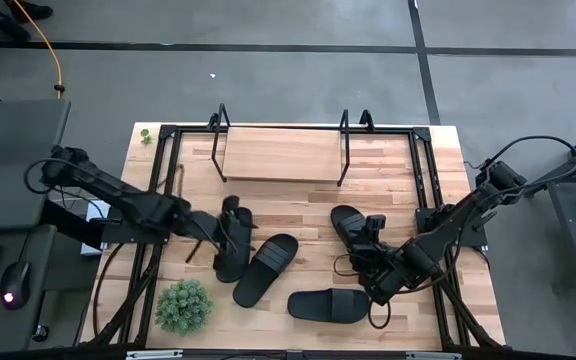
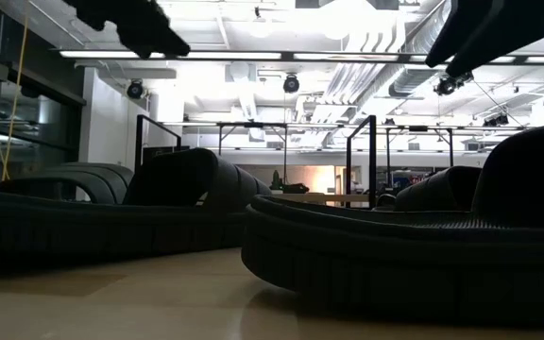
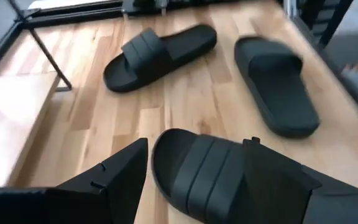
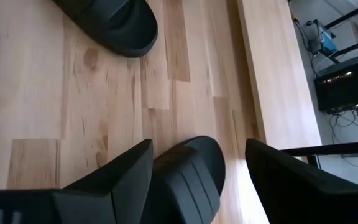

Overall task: Pick and place slides into the shelf
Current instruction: Put the top right black slipper on the shelf

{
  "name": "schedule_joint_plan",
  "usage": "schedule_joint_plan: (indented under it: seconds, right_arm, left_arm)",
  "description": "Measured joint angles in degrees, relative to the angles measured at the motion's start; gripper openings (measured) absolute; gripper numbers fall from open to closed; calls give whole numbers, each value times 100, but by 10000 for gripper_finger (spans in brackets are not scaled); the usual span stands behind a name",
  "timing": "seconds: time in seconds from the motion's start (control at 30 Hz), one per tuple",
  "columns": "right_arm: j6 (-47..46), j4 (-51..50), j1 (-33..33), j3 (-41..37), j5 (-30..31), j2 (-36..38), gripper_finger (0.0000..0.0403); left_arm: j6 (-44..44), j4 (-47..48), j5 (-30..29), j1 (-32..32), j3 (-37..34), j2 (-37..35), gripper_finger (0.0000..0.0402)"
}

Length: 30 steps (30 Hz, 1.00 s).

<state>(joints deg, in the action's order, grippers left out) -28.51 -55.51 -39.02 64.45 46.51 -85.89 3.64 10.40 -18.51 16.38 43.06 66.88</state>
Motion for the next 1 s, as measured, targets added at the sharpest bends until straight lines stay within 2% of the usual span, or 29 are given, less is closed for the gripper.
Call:
schedule_joint_plan:
  seconds: [0.13,0.33,0.53,0.83,1.0]
  right_arm:
    - [4,4,17,0,-5,0,248]
    - [-101,-17,15,0,-28,0,248]
    - [-250,-429,16,-225,-196,-7,248]
    - [-665,-439,119,-948,-409,-7,248]
    - [-652,-125,118,-1308,-349,-9,248]
  left_arm:
    - [-512,336,-436,503,583,691,246]
    - [-928,1183,-1612,1107,1344,1492,246]
    - [-967,1650,-2245,1303,1604,1846,246]
    - [-927,1767,-2467,1290,1616,1855,246]
    - [-925,1765,-2467,1286,1616,1855,246]
